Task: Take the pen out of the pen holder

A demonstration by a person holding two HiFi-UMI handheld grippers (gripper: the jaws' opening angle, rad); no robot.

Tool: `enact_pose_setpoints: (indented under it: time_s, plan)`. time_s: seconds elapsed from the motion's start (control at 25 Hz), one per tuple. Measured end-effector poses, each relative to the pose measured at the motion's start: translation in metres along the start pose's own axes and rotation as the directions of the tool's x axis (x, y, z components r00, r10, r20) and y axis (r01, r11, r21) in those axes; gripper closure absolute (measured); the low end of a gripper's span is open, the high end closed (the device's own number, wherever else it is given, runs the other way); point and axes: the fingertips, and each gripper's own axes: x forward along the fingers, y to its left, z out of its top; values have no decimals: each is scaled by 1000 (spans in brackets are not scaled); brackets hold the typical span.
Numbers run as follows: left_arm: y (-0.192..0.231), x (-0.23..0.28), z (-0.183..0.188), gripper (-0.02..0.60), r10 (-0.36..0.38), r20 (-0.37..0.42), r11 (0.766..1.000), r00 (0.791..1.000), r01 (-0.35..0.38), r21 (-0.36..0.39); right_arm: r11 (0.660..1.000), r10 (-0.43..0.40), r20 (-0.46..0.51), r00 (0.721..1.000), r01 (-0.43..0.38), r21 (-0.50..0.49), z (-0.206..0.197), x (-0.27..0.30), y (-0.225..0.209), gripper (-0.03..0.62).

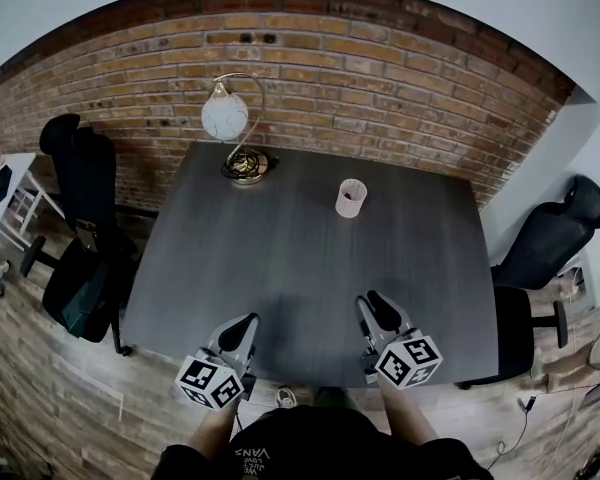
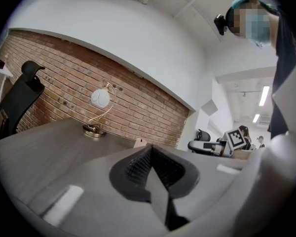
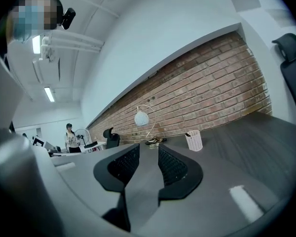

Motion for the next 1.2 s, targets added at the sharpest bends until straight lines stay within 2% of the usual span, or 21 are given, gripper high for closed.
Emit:
enact_pose_setpoints:
  time_s: [0.52,1.2]
  plan:
    - [17,36,6,529,87,27,996,996,-86,-34,991,30,-84,996,-41,-125,23,69,-45,441]
    - [34,77,0,529,139,-12,989,990,-139,-51,964,15,-128,992,-48,-260,55,160,-105,434]
